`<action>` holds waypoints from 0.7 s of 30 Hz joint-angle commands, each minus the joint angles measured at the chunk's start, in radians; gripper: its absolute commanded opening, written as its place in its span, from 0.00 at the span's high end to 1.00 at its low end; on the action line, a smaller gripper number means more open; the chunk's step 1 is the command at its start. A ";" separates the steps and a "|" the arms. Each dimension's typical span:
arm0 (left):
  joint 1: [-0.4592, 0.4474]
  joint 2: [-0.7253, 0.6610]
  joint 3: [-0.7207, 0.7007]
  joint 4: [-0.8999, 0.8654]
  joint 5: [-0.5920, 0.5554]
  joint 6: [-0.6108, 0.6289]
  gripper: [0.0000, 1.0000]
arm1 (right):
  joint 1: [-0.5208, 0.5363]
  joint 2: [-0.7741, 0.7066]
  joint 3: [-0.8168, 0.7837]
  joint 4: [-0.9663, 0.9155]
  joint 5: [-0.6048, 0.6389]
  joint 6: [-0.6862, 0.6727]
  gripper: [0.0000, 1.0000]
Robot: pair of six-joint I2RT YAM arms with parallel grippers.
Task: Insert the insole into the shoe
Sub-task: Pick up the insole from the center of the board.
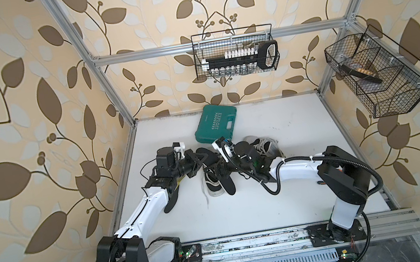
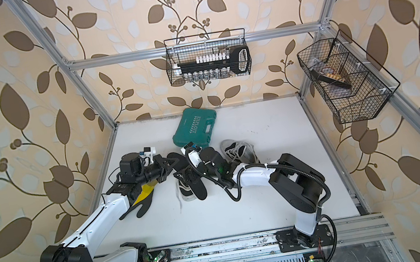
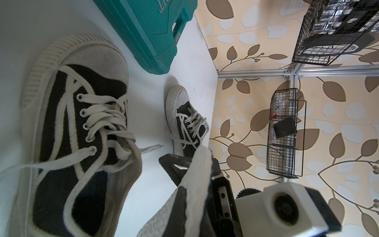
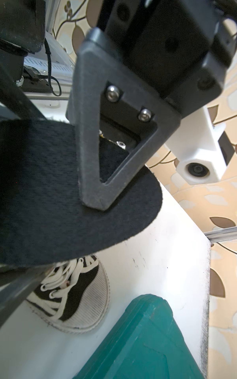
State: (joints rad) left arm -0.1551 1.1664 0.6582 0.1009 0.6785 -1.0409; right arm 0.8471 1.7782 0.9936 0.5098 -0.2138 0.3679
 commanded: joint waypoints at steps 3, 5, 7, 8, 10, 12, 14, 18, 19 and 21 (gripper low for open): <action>0.015 -0.034 0.001 0.014 0.028 0.003 1.00 | -0.002 0.029 0.022 0.017 0.020 0.020 0.13; 0.018 -0.036 -0.001 0.003 0.032 0.005 1.00 | -0.016 0.035 0.020 0.042 0.005 0.054 0.16; 0.020 -0.042 -0.006 0.005 0.032 0.004 1.00 | -0.021 0.038 0.013 0.071 -0.001 0.065 0.21; 0.021 -0.044 -0.008 0.005 0.032 0.004 1.00 | -0.022 0.037 0.013 0.073 -0.004 0.062 0.24; 0.022 -0.045 -0.008 0.002 0.033 0.004 1.00 | -0.021 0.034 0.016 0.069 -0.011 0.054 0.30; 0.023 -0.043 -0.008 -0.005 0.032 0.007 1.00 | -0.021 0.028 0.015 0.061 -0.016 0.047 0.35; 0.024 -0.039 -0.008 -0.008 0.033 0.011 1.00 | -0.021 0.015 0.015 0.035 -0.010 0.035 0.43; 0.027 -0.037 -0.005 -0.030 0.028 0.021 0.66 | -0.021 -0.023 0.029 -0.083 0.018 -0.004 0.54; 0.027 -0.038 -0.002 -0.032 0.028 0.024 0.57 | -0.022 -0.030 0.040 -0.126 0.021 -0.015 0.56; 0.028 -0.036 0.004 -0.032 0.030 0.025 0.48 | -0.021 -0.045 0.056 -0.196 0.023 -0.035 0.59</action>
State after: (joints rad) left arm -0.1303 1.1576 0.6506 0.0692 0.6800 -1.0309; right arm 0.8326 1.7737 1.0042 0.4351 -0.2211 0.3737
